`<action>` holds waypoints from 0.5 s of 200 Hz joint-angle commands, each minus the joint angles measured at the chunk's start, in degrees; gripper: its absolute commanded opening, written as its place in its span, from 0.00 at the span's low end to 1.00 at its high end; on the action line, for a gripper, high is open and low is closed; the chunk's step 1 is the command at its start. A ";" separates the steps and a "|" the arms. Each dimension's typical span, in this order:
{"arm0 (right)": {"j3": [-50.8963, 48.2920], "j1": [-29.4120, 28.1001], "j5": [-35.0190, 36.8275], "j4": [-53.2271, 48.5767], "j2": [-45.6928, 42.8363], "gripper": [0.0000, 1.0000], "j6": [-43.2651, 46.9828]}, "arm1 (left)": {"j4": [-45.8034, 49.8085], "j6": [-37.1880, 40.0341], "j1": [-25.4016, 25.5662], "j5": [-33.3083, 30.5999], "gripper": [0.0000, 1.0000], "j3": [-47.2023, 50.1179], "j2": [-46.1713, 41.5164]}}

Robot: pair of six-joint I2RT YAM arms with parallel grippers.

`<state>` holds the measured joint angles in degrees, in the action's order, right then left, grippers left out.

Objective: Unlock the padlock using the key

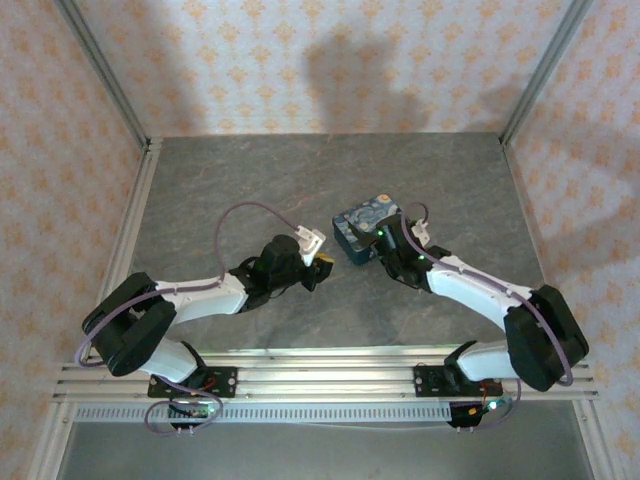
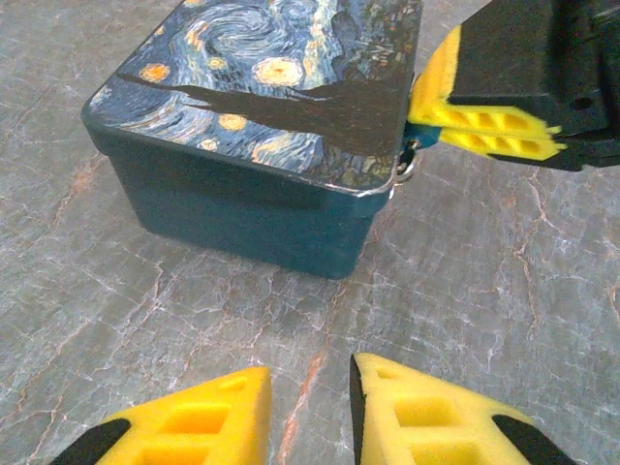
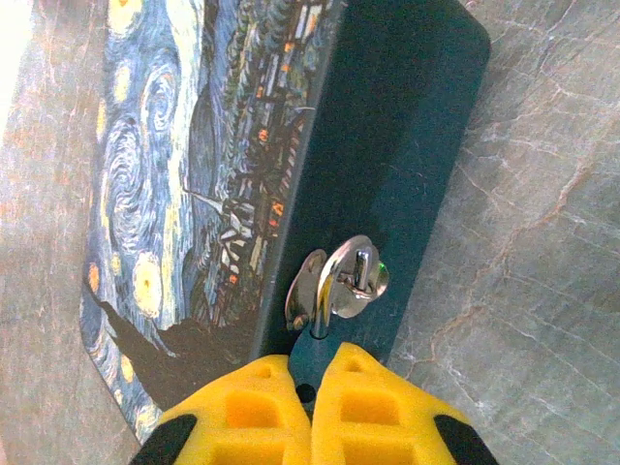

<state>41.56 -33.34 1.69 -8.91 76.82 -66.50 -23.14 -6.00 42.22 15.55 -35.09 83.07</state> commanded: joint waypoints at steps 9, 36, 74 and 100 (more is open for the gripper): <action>-0.49 -0.06 1.12 5.68 3.19 0.00 -2.11 | 1.64 -0.15 -0.47 -1.92 0.28 0.90 -2.25; -2.92 0.18 -0.83 8.62 4.65 0.00 -2.58 | 2.29 -0.28 -0.47 -2.34 0.28 1.08 -3.23; -5.60 1.48 -3.51 11.59 5.08 0.00 -0.72 | 1.69 -1.10 -0.42 -3.29 0.28 2.11 -4.65; -5.17 2.12 -2.55 10.09 4.58 0.00 -0.02 | 1.73 -1.16 -0.47 -3.60 0.28 2.74 -5.31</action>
<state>36.25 -31.88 -1.72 -0.34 81.73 -67.68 -22.02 -6.22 42.22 13.98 -33.41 79.55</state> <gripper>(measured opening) 0.062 0.280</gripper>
